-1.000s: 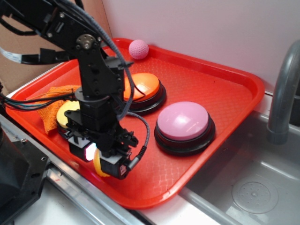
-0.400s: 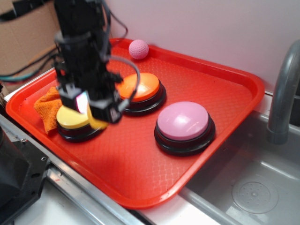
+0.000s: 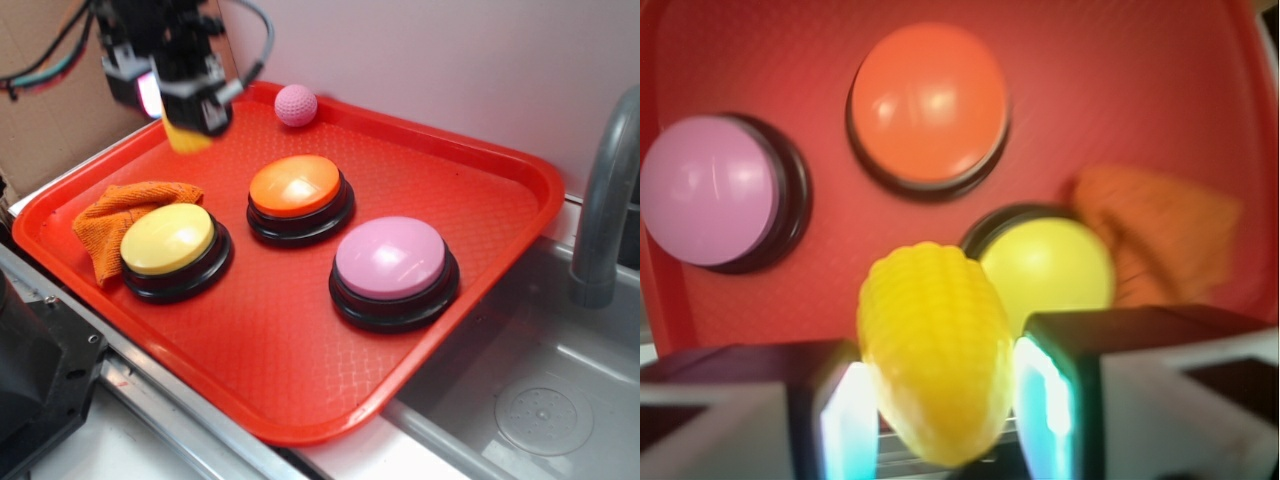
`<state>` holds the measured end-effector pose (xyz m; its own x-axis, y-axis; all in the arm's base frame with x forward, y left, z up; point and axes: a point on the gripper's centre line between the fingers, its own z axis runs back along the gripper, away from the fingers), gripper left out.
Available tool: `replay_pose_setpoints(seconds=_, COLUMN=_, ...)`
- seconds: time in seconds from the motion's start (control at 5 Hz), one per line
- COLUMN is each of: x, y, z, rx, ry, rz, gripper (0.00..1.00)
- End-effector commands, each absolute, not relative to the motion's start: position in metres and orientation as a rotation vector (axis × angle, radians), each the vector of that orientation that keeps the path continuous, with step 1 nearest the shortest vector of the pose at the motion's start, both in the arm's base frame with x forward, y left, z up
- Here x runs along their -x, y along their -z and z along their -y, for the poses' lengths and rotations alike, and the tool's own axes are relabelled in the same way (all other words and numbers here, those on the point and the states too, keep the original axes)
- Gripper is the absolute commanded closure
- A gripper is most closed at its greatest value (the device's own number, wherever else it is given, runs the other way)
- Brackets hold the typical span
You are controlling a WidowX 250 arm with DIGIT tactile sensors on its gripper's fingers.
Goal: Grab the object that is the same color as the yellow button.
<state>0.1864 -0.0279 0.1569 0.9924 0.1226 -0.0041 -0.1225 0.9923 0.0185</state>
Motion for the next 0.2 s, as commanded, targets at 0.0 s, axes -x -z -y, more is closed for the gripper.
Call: replay_pose_setpoints(seconds=0.0, x=-0.1966, y=-0.1834, z=-0.0039, rx=-0.046, ry=-0.122, rz=0.039, gripper=1.0)
